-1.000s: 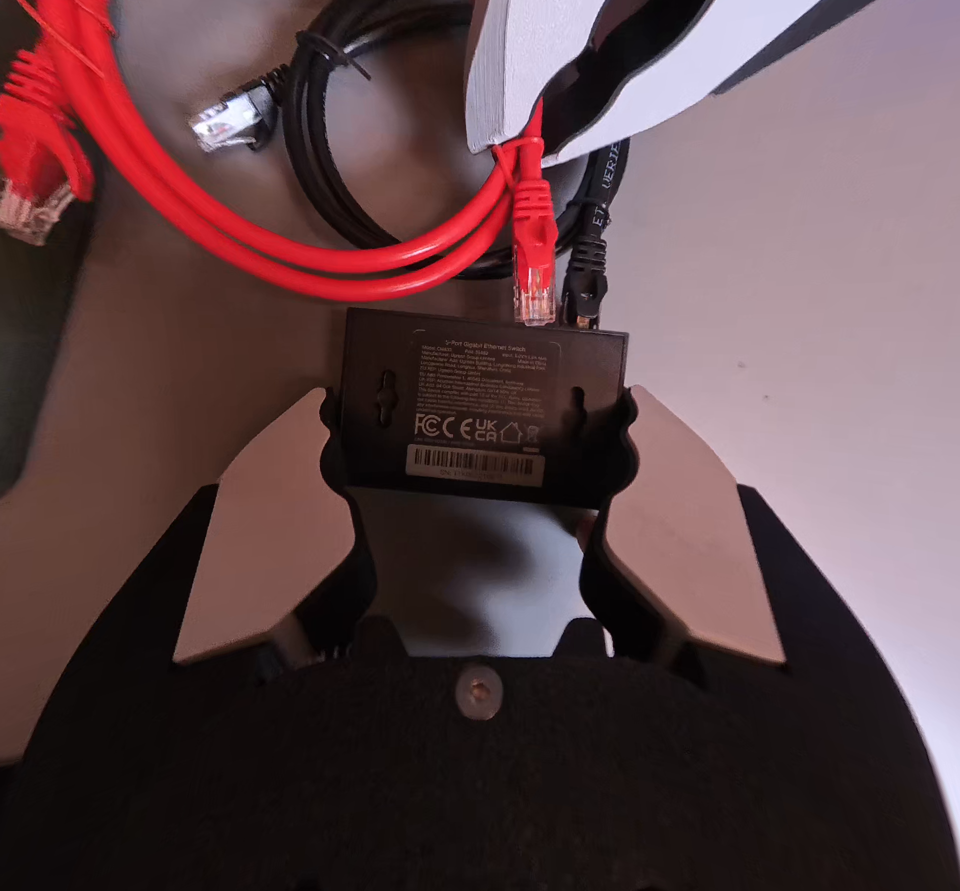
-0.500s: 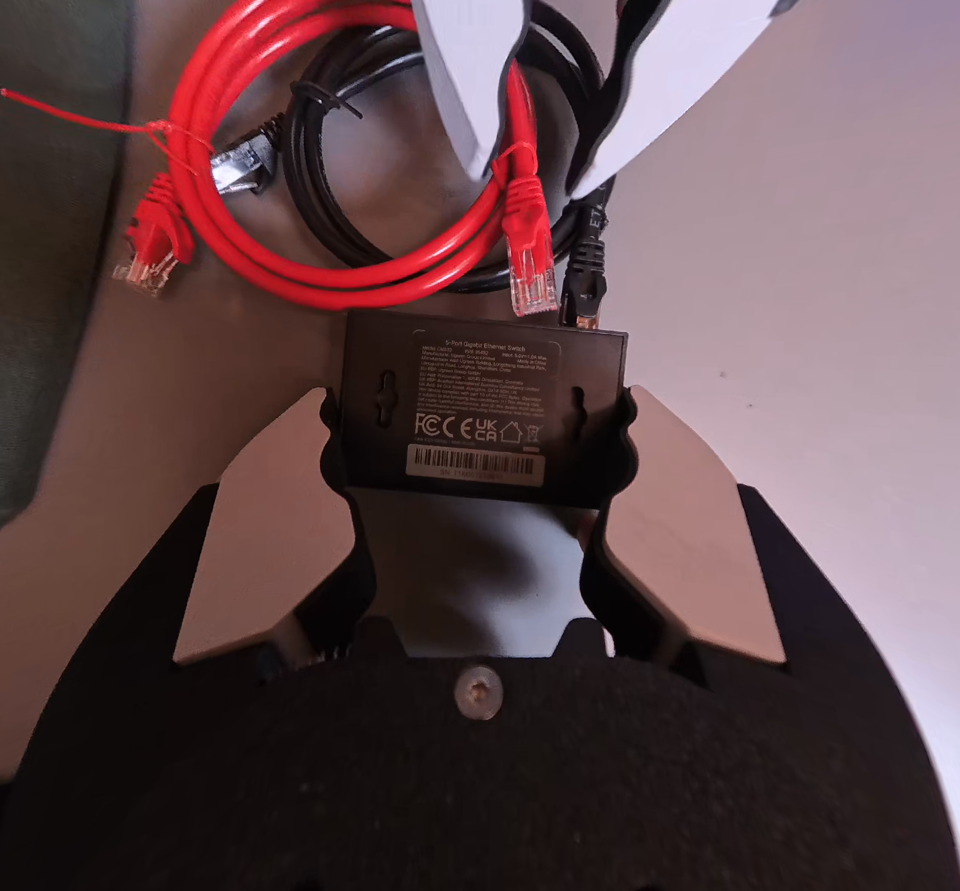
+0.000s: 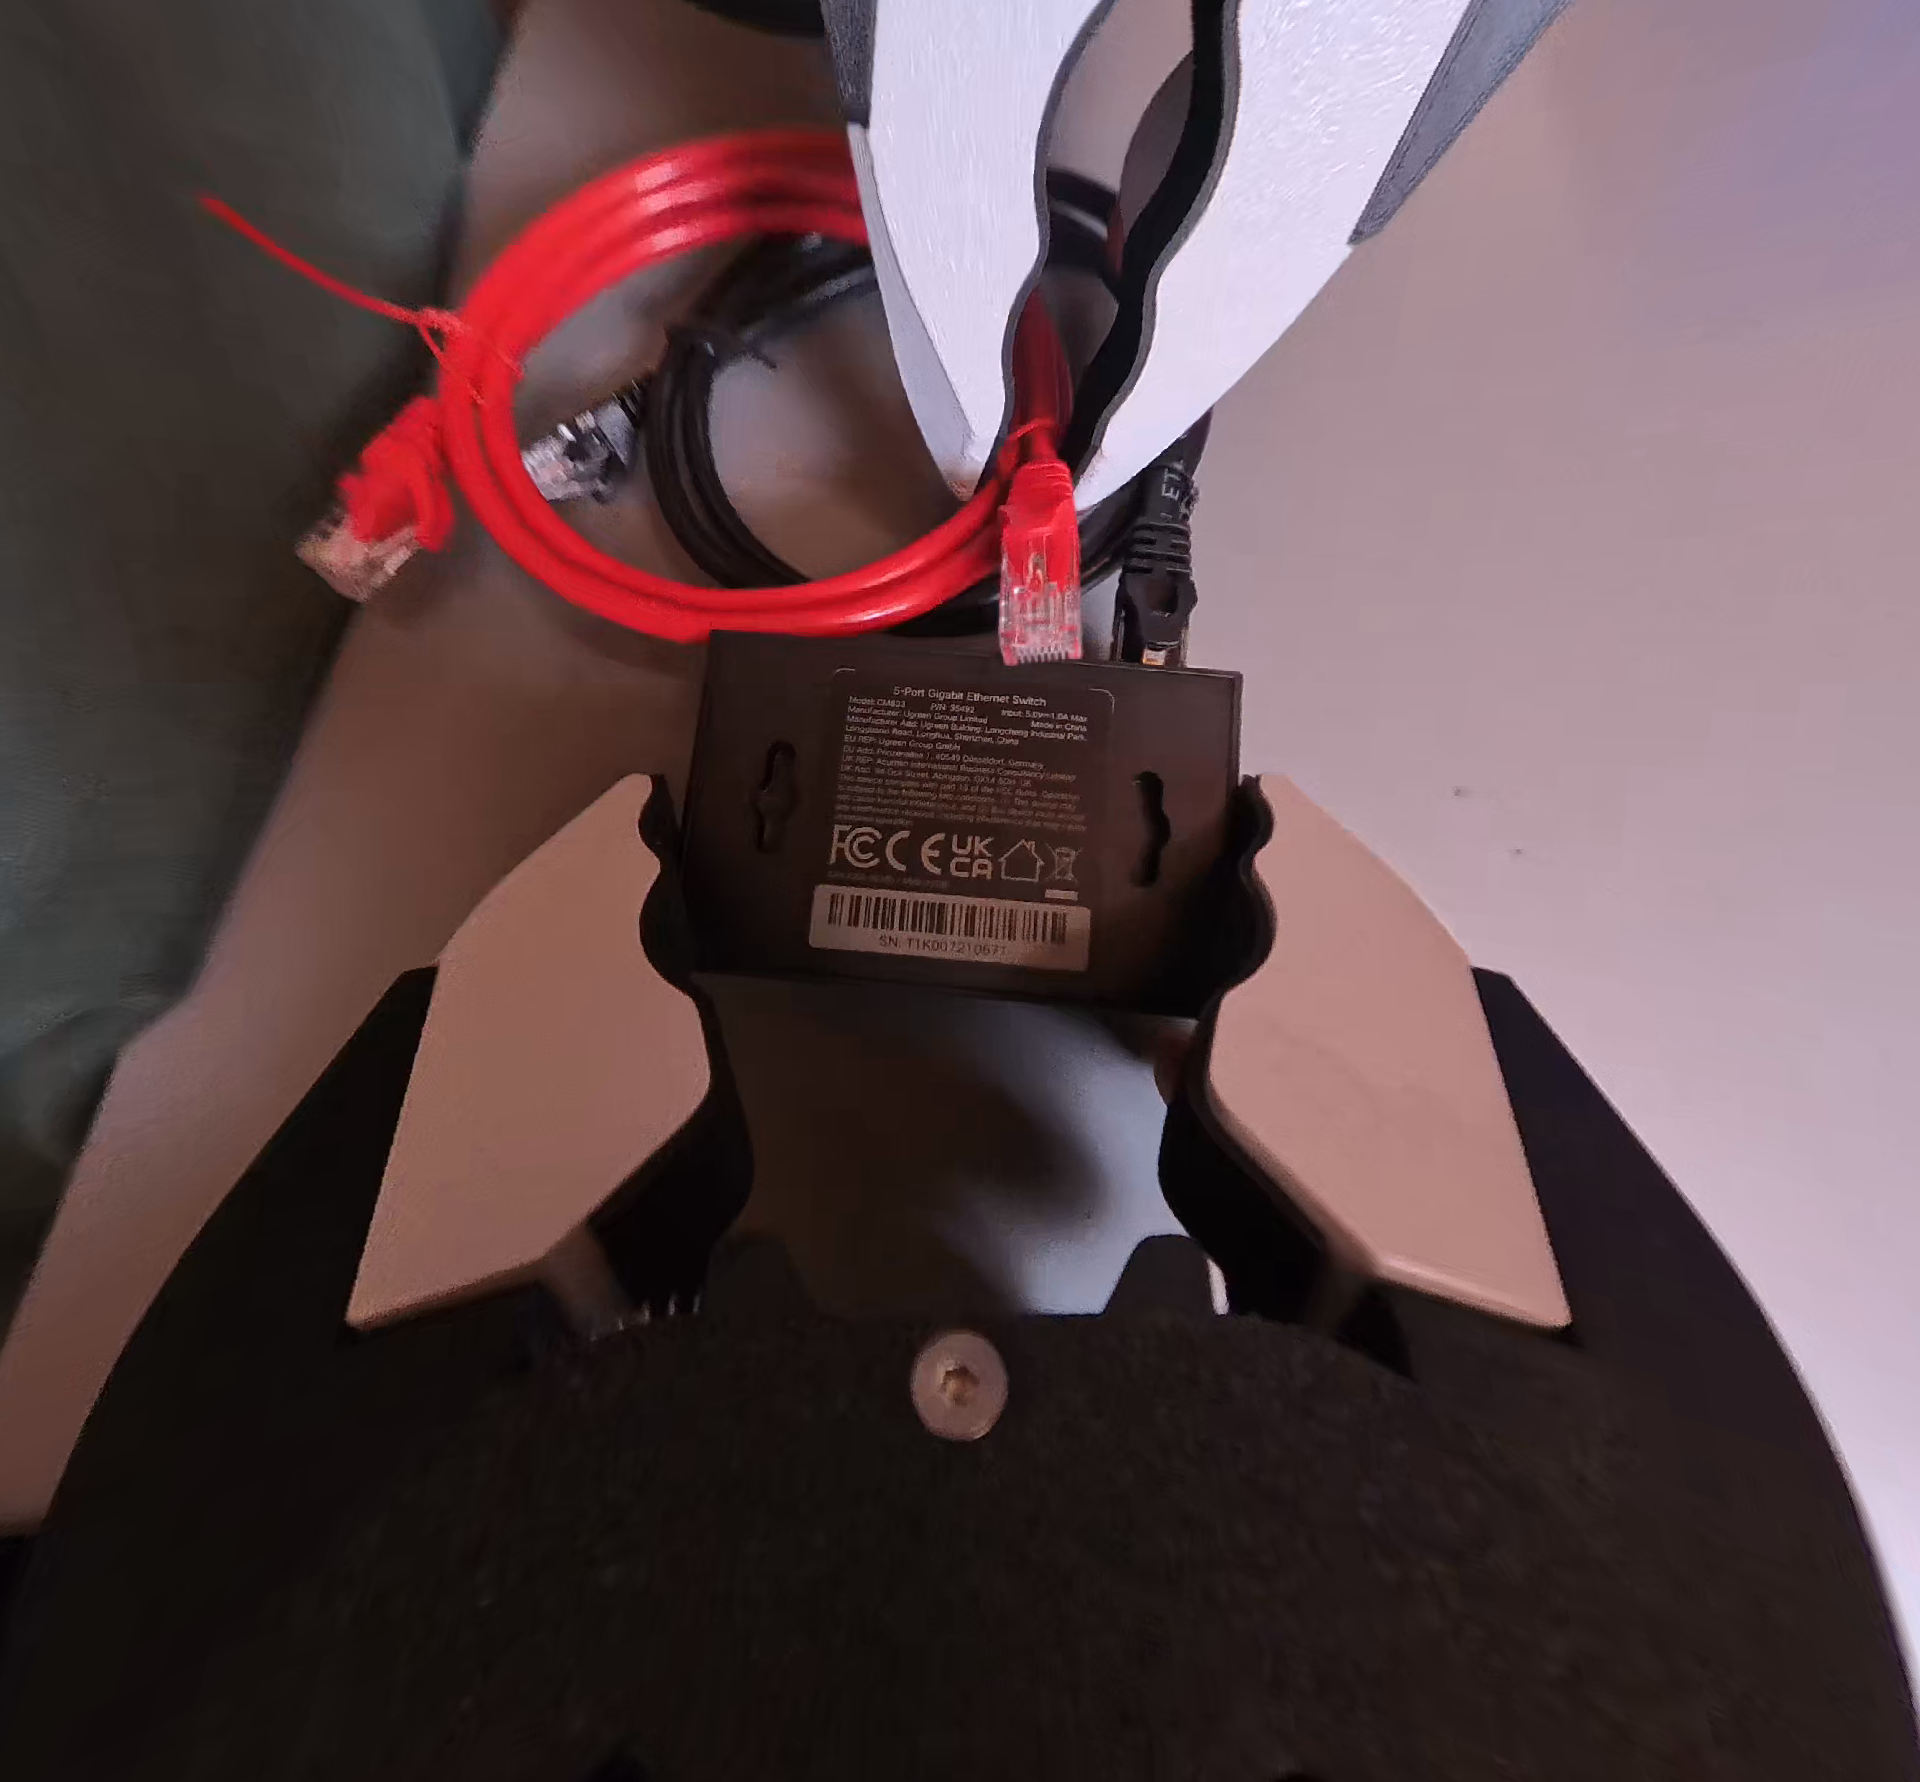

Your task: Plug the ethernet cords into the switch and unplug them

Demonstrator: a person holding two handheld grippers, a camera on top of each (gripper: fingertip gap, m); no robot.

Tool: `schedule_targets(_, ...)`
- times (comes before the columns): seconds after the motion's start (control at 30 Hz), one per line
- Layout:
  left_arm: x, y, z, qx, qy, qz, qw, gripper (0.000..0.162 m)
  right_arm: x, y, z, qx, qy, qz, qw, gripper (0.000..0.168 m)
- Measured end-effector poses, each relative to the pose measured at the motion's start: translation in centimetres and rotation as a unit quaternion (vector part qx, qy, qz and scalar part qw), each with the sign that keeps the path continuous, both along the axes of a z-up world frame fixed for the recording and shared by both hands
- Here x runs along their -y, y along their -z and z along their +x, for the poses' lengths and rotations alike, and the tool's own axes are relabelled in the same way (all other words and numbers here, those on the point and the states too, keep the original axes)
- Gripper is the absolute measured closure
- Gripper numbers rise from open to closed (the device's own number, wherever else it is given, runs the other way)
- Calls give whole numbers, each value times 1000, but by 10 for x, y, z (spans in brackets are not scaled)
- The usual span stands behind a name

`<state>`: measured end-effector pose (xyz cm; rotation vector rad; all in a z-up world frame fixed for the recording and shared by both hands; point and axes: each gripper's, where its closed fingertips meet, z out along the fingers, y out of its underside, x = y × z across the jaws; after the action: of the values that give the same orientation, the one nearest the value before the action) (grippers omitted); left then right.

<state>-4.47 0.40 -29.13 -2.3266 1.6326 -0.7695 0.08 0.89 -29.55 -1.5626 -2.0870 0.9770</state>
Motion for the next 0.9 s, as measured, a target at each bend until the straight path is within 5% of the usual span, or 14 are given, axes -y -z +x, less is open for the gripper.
schedule_targets(0.23, -8, -29, -5, -58, 11, 24, 998, 150, -10, -46, -4, -64, -11, -95, 993, 68)
schedule_targets(0.4, -7, -54, -10, -94, 29, 2, 995, 151, -12, -70, -9, -74, -29, -45, 996, 68)
schedule_targets(0.63, 2, -58, -13, -89, 46, -56, 993, 152, 4, -75, -13, -68, -46, 73, 994, 68)
schedule_targets(0.9, 9, -39, -4, -39, 62, -36, 997, 152, 17, -50, -5, -61, -52, 44, 996, 68)
